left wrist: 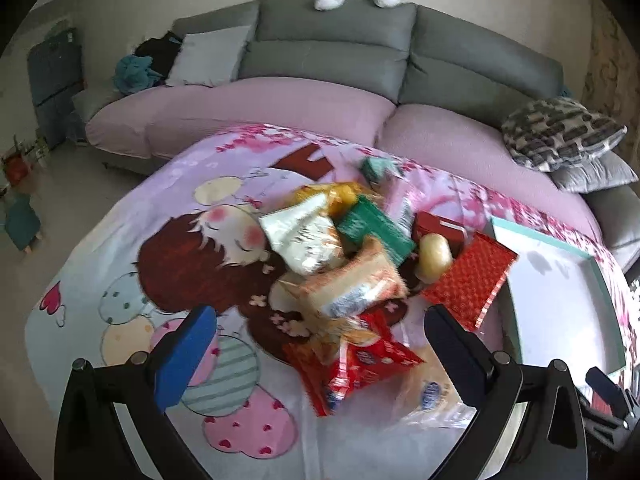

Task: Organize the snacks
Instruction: 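Grasp the red chip bag with the left gripper while the right gripper grasps the wrapped bun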

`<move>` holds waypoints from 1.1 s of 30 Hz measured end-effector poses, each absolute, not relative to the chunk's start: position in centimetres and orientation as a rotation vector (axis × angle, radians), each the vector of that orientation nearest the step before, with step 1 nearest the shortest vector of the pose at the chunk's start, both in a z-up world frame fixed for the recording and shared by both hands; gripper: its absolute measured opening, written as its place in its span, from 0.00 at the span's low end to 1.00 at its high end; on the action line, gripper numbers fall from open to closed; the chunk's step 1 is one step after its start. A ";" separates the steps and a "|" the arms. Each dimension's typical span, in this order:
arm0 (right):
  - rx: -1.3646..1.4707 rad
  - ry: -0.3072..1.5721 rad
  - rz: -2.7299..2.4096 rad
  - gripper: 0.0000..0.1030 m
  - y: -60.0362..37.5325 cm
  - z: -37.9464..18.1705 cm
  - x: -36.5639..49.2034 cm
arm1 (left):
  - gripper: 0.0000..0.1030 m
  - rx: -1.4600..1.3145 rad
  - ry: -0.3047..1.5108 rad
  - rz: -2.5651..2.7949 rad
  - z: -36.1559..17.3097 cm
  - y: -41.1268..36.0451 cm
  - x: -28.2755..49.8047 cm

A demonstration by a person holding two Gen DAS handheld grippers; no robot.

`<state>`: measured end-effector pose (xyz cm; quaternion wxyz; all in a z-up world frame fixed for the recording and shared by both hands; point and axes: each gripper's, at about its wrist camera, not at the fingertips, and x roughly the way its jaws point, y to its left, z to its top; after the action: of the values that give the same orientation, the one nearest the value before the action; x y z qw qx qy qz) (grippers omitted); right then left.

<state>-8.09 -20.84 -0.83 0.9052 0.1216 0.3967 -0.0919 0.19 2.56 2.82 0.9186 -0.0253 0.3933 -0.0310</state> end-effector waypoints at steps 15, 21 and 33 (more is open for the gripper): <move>0.159 0.749 0.077 1.00 -11.6 0.2 -5.6 | 1.00 -0.190 0.979 0.006 0.7 7.5 1.6; 0.151 0.788 0.106 1.00 -10.1 -1.1 -4.4 | 1.00 -0.225 1.003 0.001 0.4 8.1 2.0; 0.137 0.879 0.058 0.98 -10.7 -3.2 -3.0 | 1.00 -0.223 1.030 -0.111 0.2 6.3 2.5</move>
<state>-3.02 -10.65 -3.20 0.9023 0.0660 0.4251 0.0280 2.52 6.26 0.24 0.8629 -0.1064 0.4913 -0.0529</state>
